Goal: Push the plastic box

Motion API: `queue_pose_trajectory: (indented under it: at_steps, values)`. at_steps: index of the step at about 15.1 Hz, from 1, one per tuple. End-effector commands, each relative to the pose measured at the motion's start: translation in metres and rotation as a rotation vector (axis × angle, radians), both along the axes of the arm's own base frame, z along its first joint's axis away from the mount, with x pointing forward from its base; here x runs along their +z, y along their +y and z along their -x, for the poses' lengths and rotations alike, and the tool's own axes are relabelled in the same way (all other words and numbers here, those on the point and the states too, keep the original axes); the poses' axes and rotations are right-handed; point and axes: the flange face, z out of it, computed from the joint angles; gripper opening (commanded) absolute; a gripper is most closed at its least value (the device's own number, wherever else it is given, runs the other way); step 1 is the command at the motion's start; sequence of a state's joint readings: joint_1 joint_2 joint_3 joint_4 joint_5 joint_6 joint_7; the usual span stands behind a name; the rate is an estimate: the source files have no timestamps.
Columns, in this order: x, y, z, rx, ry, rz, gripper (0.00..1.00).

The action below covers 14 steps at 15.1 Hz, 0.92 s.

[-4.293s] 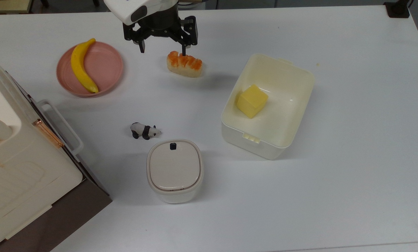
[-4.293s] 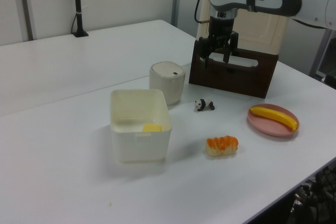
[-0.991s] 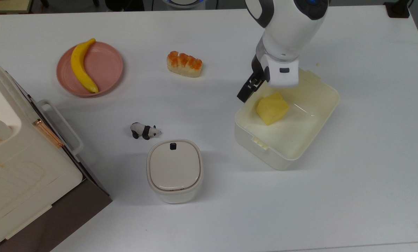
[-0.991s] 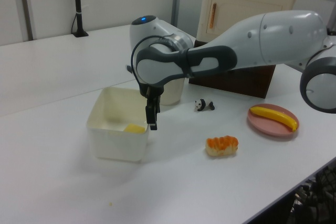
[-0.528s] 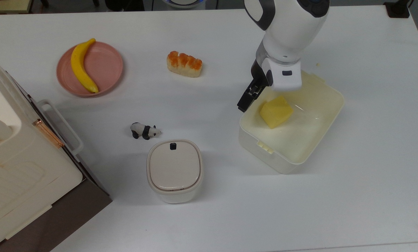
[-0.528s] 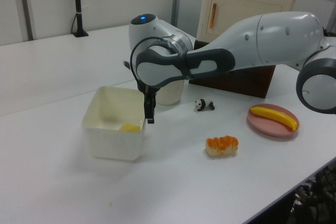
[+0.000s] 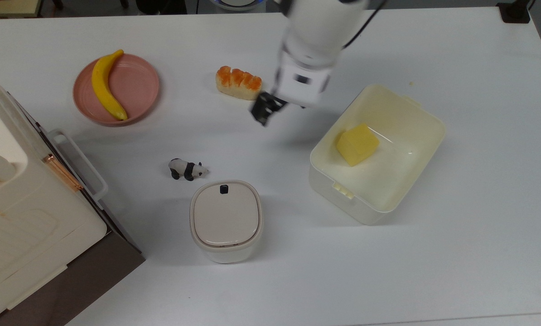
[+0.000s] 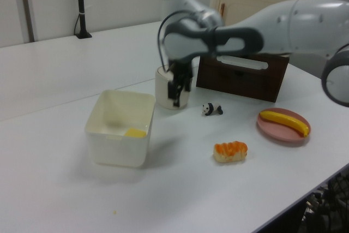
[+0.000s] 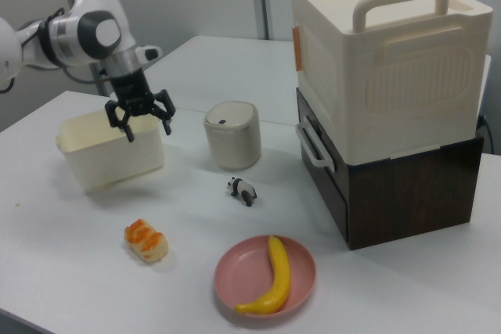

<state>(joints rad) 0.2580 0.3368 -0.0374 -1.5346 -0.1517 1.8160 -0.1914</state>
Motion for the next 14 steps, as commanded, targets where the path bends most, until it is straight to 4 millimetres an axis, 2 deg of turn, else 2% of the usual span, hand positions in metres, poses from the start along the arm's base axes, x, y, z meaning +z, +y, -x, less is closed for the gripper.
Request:
queue_pose_trajectory:
  at_steps: [1,3,6,14]
  values:
    - [0.05,-0.057,0.018,-0.302,-0.041,-0.029,1.0]
    - [0.07,-0.087,0.025,-0.368,-0.049,-0.043,1.0]
    - [0.09,-0.117,0.034,-0.42,-0.057,-0.049,1.0]
    - [0.092,-0.13,0.036,-0.448,-0.051,-0.068,1.0]
